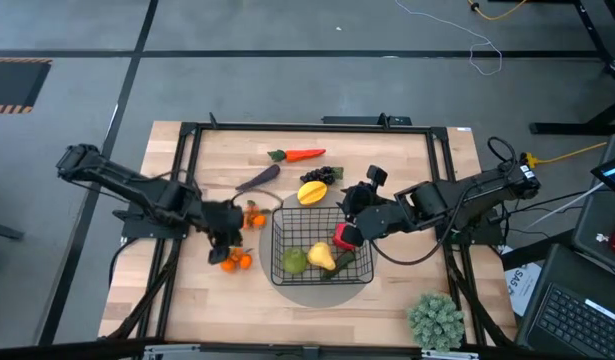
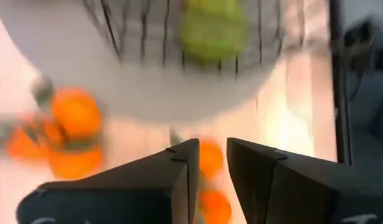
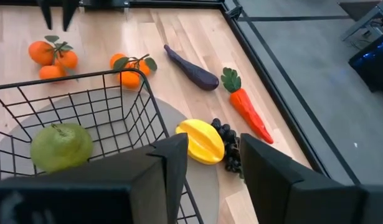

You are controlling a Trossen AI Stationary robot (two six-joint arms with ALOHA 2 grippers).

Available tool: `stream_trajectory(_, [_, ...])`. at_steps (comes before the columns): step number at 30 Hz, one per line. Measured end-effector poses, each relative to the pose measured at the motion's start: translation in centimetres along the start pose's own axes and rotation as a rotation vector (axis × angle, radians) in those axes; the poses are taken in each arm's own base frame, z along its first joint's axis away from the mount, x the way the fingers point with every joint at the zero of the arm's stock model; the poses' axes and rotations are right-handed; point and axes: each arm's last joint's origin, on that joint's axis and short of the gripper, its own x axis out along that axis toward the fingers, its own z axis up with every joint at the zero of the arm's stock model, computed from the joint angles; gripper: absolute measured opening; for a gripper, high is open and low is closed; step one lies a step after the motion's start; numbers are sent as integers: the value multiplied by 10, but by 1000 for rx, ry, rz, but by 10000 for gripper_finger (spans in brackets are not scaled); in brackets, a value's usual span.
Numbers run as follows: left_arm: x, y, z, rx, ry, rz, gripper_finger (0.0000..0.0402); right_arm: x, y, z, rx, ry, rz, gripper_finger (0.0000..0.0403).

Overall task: Build produce basket
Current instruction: Put the bottom orange tangerine into the black wire basket

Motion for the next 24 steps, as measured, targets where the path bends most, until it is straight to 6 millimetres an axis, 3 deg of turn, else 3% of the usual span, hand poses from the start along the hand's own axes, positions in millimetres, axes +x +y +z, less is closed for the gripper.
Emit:
stream_trajectory(7, [15, -7, -28, 13, 118, 16, 70, 0, 0, 0, -3, 1, -1, 142])
stream_trajectory(18, [16, -12, -35, -14, 72, 83, 70, 0, 0, 0, 1, 2, 0, 142])
stream_trajectory(24, [28, -10, -40, 4, 99, 147, 70, 0, 0, 0, 0, 2, 0, 142])
